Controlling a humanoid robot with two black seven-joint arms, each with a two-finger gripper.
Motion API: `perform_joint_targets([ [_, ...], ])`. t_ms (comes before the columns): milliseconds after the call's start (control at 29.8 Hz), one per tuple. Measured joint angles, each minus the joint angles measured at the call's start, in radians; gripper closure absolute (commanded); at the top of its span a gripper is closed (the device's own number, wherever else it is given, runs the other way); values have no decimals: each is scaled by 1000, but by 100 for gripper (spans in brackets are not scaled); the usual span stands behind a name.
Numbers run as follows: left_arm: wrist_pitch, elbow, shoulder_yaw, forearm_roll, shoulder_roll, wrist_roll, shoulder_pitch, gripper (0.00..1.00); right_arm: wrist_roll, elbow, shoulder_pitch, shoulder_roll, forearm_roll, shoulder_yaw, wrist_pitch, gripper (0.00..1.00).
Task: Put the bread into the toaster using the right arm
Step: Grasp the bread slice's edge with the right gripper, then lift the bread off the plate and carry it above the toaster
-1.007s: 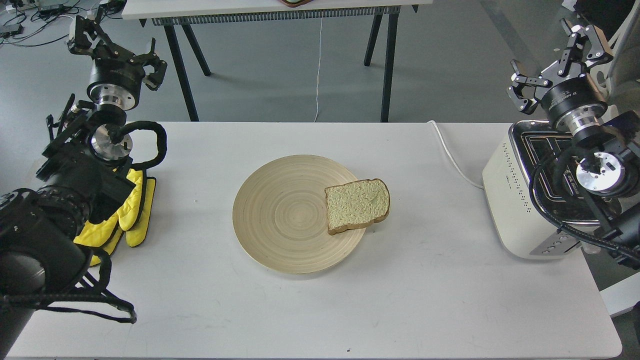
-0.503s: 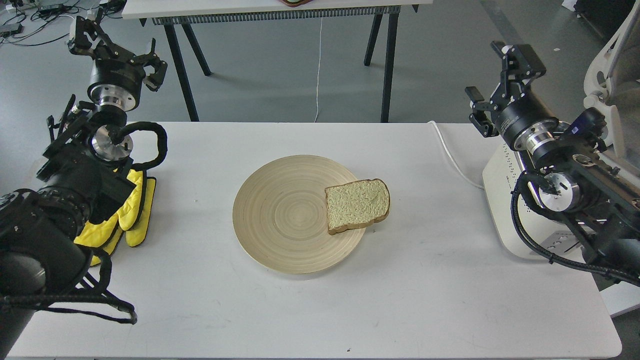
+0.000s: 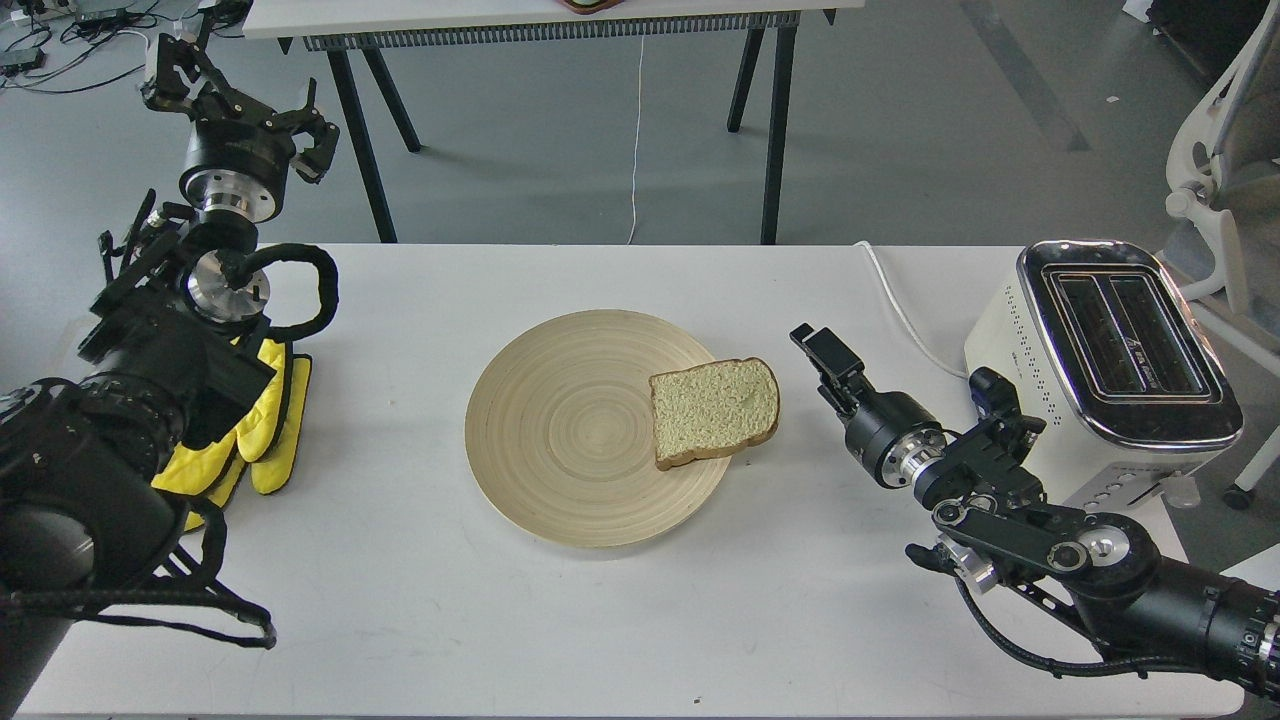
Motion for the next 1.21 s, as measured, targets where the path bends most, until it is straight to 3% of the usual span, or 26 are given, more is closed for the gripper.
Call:
perform_joint_targets([
  [638,0,0,0,0,-1,-1,1,0,7,-59,17,100,-1,-116,4,84],
  [973,0,0,0,0,-2,-1,1,0,40,-4,76,9,-23,-116,3,96],
  [1208,0,0,0,0,-3,-1,1,0,32,207,158,-263,-109,-117,2,96],
])
